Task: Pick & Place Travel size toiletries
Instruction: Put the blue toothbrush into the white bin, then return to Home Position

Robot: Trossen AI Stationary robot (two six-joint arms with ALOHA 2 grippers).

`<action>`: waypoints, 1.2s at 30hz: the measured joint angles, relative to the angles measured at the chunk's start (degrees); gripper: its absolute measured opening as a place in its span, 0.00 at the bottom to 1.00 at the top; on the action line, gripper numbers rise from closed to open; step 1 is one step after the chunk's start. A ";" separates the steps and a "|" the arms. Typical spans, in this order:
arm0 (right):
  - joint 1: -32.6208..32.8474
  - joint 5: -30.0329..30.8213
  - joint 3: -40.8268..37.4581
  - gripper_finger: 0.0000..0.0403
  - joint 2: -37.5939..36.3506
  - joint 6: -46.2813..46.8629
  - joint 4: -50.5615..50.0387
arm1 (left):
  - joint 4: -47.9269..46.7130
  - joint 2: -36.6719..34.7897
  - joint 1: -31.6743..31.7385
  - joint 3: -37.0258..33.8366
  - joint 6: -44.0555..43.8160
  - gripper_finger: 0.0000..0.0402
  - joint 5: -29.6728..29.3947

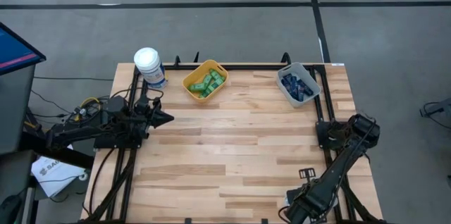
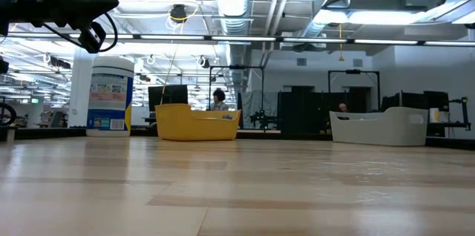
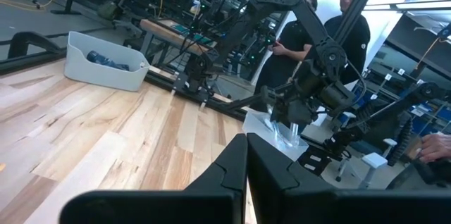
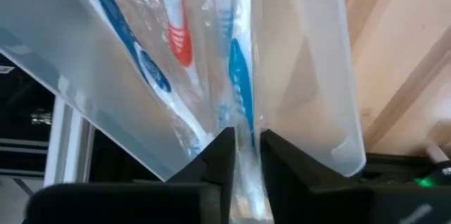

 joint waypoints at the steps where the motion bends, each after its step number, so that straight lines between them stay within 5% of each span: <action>1: -0.12 -0.01 0.00 0.15 0.00 -0.01 0.28 | 0.00 0.00 0.01 0.00 0.00 0.00 0.00; 11: -1.64 0.94 5.98 0.42 -0.55 -4.33 -1.50 | 0.12 0.00 0.00 0.00 0.02 0.00 0.00; 15: -4.08 9.59 13.64 0.44 -3.04 -9.80 -3.87 | 0.33 0.00 0.02 0.00 0.04 0.00 0.00; 21: -11.96 33.92 20.24 0.34 -13.77 -11.15 -3.88 | 0.69 0.00 0.02 0.00 0.07 0.00 0.02; 26: -18.46 47.91 18.37 0.22 -28.54 -16.86 0.30 | 0.82 0.00 0.00 0.00 0.04 0.00 0.02; 32: -25.08 54.02 5.20 0.04 -48.93 -24.28 10.00 | 1.11 0.00 0.02 0.00 0.09 0.00 0.02; 36: -28.96 53.81 -9.90 0.02 -62.30 -25.90 21.02 | 1.11 0.00 0.02 0.00 0.13 0.00 0.02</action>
